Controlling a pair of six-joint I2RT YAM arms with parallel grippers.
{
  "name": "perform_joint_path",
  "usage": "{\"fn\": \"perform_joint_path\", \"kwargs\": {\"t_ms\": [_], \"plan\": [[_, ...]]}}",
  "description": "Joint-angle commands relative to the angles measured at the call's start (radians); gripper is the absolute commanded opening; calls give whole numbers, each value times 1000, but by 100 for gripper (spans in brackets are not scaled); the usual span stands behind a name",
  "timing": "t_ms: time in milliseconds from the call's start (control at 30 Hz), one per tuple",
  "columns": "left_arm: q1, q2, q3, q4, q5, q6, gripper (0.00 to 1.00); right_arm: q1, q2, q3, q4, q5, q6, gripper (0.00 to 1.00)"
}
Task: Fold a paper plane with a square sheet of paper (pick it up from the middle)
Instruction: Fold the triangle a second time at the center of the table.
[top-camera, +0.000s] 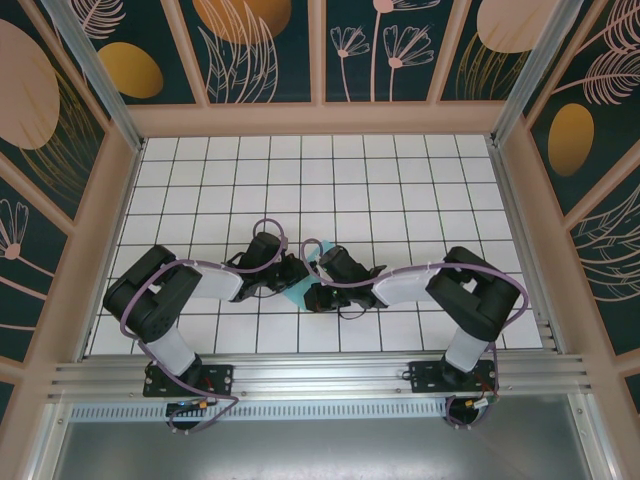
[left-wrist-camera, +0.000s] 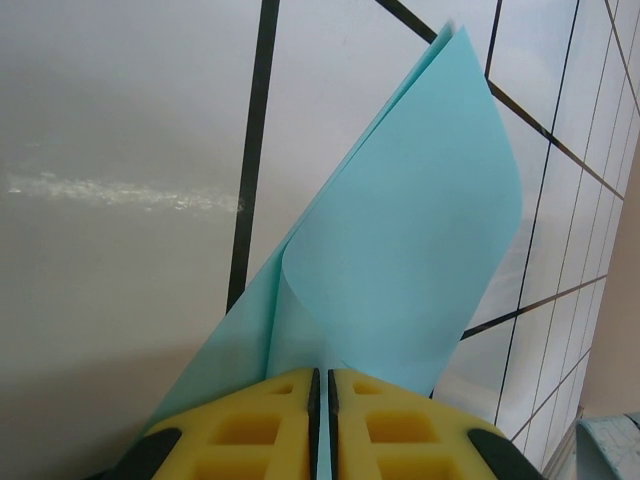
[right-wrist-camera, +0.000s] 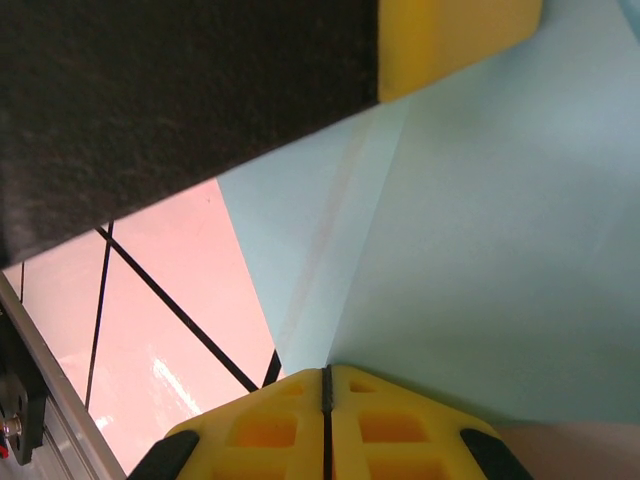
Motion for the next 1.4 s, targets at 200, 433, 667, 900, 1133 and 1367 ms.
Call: {"fn": "perform_joint_path", "kwargs": {"t_ms": [200, 433, 667, 900, 1133, 1367], "plan": [[-3, 12, 3, -26, -17, 19, 14, 24, -85, 68, -129, 31, -13, 11], [-2, 18, 9, -22, -9, 18, 14, 33, -15, 109, -82, 32, 24, 11], [-2, 8, 10, -38, -13, 25, 14, 45, -102, 97, -153, 72, 25, 13], [-3, 17, 21, -39, -9, 24, 14, 47, -169, 86, -174, 73, 31, 15], [-3, 17, 22, -38, -8, 23, 14, 61, -51, 143, -128, 57, 39, 14], [-3, 14, 24, -44, -5, 26, 14, 93, 20, 198, -176, 123, 36, 13]]}}
